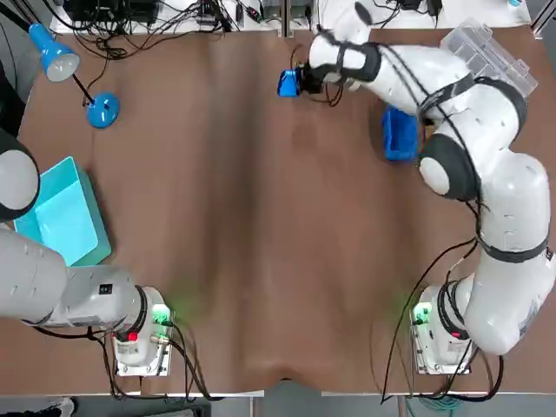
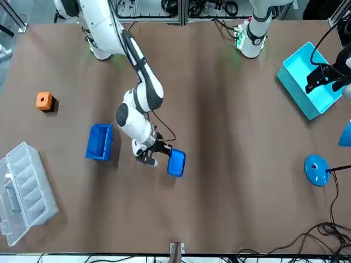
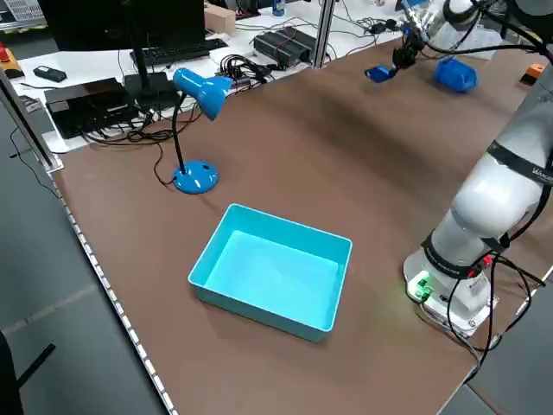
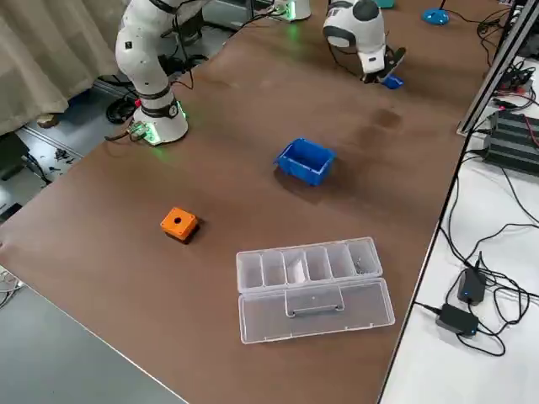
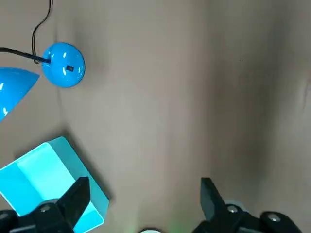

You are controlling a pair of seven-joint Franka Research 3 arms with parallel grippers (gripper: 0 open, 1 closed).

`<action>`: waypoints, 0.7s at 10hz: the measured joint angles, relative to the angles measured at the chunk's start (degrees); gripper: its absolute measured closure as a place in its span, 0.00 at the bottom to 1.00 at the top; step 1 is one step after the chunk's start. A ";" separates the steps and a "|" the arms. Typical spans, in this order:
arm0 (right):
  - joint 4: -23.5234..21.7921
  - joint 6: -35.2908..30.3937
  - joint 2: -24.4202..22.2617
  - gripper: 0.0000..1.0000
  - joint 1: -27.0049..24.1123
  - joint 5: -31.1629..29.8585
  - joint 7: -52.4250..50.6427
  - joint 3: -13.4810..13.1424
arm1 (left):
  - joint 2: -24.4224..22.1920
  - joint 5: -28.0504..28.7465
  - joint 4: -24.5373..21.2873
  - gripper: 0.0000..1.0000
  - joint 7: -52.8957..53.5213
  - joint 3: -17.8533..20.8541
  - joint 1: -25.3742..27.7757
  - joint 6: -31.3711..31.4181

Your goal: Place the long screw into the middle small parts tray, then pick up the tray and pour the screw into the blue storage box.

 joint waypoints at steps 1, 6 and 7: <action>-1.06 -3.60 -3.37 0.97 -2.52 0.04 -3.20 -0.34 | 0.00 0.00 -0.01 0.00 0.00 -0.02 -0.02 0.09; -9.15 -23.77 -13.13 0.97 -20.29 -2.35 -26.66 -1.00 | 0.06 -0.63 -0.05 0.00 0.00 -0.20 -0.26 0.19; -10.10 -26.74 -13.94 0.97 -22.18 -7.02 -28.16 -1.09 | 0.18 -0.74 -0.09 0.00 0.00 -0.22 -0.27 0.25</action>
